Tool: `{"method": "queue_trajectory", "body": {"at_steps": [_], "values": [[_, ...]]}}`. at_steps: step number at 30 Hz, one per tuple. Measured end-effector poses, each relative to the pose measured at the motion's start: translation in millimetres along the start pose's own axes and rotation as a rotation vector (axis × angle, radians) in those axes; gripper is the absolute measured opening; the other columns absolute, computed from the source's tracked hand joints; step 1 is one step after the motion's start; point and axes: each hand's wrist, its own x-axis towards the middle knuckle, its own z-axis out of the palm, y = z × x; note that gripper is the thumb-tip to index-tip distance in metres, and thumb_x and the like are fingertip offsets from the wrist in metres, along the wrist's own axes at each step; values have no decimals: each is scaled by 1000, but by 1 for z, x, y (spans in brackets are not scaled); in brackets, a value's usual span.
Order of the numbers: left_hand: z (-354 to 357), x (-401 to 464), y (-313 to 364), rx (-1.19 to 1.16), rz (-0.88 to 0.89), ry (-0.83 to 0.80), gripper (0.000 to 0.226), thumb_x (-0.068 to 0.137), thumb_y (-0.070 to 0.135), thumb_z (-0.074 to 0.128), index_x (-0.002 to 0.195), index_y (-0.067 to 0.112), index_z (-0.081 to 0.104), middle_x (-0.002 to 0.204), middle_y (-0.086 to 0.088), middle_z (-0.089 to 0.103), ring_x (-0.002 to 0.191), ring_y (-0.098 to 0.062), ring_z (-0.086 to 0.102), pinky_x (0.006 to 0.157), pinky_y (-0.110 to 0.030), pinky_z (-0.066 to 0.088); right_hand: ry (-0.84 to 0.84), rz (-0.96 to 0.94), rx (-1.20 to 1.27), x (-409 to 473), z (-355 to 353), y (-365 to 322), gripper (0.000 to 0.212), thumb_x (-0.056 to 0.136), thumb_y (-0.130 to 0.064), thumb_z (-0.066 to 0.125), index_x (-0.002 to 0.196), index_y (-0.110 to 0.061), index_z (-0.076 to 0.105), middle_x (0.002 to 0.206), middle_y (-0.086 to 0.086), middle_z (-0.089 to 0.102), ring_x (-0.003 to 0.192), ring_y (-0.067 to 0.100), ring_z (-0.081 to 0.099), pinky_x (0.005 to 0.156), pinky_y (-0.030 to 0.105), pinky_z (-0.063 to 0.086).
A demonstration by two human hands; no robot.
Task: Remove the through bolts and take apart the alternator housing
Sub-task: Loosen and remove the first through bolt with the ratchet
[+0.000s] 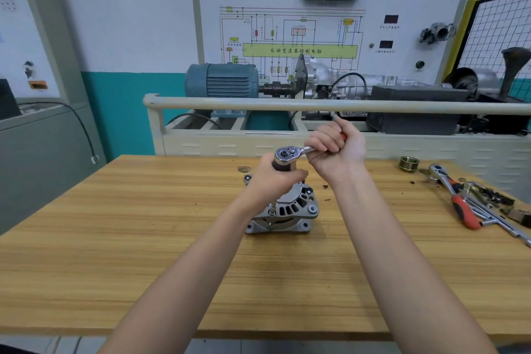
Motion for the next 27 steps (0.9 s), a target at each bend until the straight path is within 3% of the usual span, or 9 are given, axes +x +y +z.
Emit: {"method": "queue_trajectory", "body": {"at_steps": [4,7,9,13,16,18,24,27], "values": [[16,-1,-6,-149,62,343,52,76,-10,57,43,25,38,41,14,34,41,-2,28,41,-16,27,9,-289,33,-25,-8,21,50,97,-18,35,47,-17,38,38,-6,23,32,9,21,37,19,25],[21,-1,-7,-157,66,409,52,75,-9,59,41,26,40,41,16,35,42,-1,28,42,-16,26,-22,-337,13,-32,-8,26,50,97,-18,34,47,-17,39,38,-5,23,33,10,21,39,20,28],[14,-2,-7,-126,56,315,51,74,-9,61,43,25,39,42,14,36,41,-4,29,43,-18,27,-20,-251,18,-24,-7,17,52,97,-18,34,45,-17,39,37,-6,24,32,10,22,37,19,26],[-7,-3,-1,-36,21,-98,37,75,6,69,47,21,50,44,1,45,41,-14,38,46,-23,32,-51,68,-37,0,-1,-4,44,90,-16,39,46,-15,37,35,-7,24,29,8,23,37,18,21],[-12,-1,4,-22,-14,-202,35,74,12,68,46,23,49,44,2,43,40,-13,36,45,-23,31,-57,162,-63,10,5,-7,38,85,-14,43,48,-16,35,35,-7,25,28,8,24,37,18,20],[-8,-1,2,-28,-21,-133,41,78,8,66,47,24,46,42,6,40,39,-10,34,43,-20,31,-28,112,-38,9,5,-3,41,88,-14,41,48,-17,34,35,-7,24,27,8,23,36,18,19],[20,0,-6,-155,20,424,50,75,-7,60,41,24,40,41,14,36,41,-3,29,42,-18,27,-6,-339,25,-31,-9,25,48,96,-17,35,47,-17,39,38,-6,23,33,10,21,39,19,27],[22,-1,-7,-152,30,413,49,74,-7,61,42,25,41,41,15,37,42,-2,29,42,-17,27,-39,-393,6,-40,-10,28,49,95,-18,35,47,-17,40,38,-5,24,35,11,22,40,21,30]]}}
